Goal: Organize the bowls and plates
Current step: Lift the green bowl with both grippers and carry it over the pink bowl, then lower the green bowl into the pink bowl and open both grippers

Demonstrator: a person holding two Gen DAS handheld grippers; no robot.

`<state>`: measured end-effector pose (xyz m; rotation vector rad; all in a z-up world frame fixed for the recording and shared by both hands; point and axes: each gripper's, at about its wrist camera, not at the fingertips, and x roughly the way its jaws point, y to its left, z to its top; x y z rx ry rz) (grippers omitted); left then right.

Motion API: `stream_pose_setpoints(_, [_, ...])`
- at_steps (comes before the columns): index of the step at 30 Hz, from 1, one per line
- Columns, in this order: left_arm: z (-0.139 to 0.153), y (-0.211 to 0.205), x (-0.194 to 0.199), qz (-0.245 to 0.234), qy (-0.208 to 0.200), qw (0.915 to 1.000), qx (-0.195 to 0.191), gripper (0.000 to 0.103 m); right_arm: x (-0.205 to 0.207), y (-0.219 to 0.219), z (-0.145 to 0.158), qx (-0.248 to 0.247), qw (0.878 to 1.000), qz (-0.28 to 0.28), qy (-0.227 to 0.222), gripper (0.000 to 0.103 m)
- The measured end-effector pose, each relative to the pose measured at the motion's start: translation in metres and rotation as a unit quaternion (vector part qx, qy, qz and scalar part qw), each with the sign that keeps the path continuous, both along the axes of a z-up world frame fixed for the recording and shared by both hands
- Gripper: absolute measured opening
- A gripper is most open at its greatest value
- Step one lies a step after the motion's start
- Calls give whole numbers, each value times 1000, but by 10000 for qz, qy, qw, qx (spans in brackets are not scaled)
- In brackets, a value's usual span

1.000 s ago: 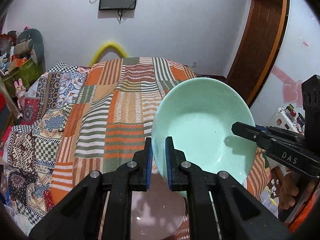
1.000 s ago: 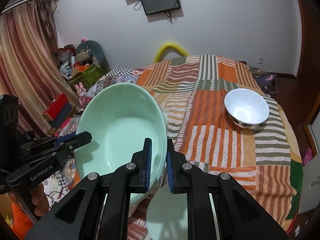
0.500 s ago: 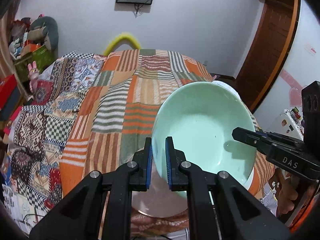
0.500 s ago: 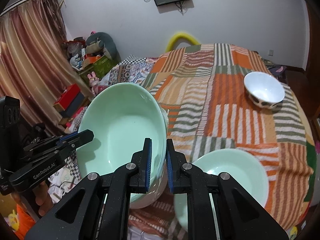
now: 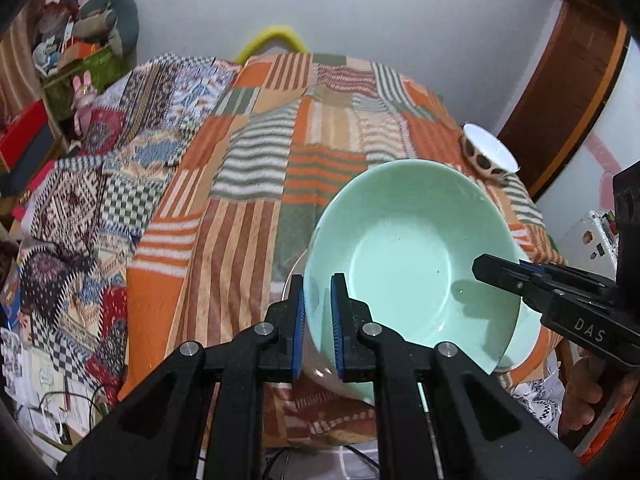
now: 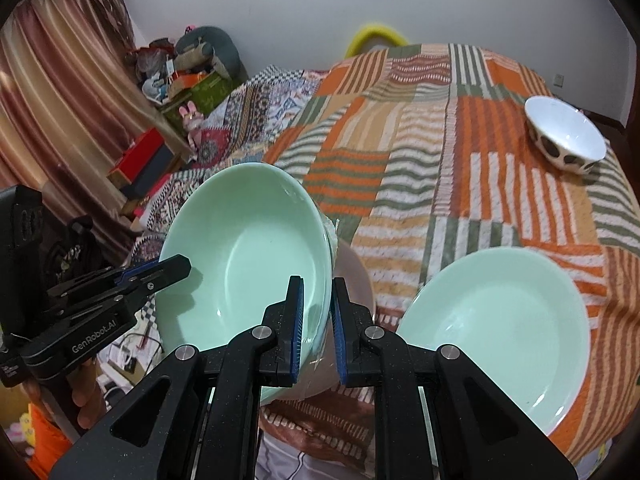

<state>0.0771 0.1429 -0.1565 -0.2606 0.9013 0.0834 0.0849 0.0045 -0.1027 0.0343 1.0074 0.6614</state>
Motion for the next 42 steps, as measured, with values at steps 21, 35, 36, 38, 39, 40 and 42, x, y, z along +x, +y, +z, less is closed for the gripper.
stream_pose_setpoints(21, [-54,6,15,151,597,9981,-80,11,3,18,-32,-569,9979,123,275,12])
stream_pose_setpoints(35, [-61,2,23,44,605,9981,-116,11,2,27,-37,-779,9968,118,126,13])
stream_pose_setpoints(36, [-62,-1,24,26,604,9982,-58,11,2,27,-37,-808,9966,132,104,13])
stream_pose_setpoints(38, [-62,-7,25,7,602,9982,59,11,2,28,-39,-874,9960,159,56,14])
stream_pose_setpoints(39, [-61,-8,25,-15,595,9982,46,11,2,28,-39,-892,9959,167,40,15])
stream_pose_setpoints(40, [-61,-9,25,-23,592,9982,36,11,2,28,-39,-906,9957,164,21,15])
stream_pose_setpoints(42, [-59,-9,24,-15,576,9983,46,11,2,27,-39,-962,9952,162,-30,15])
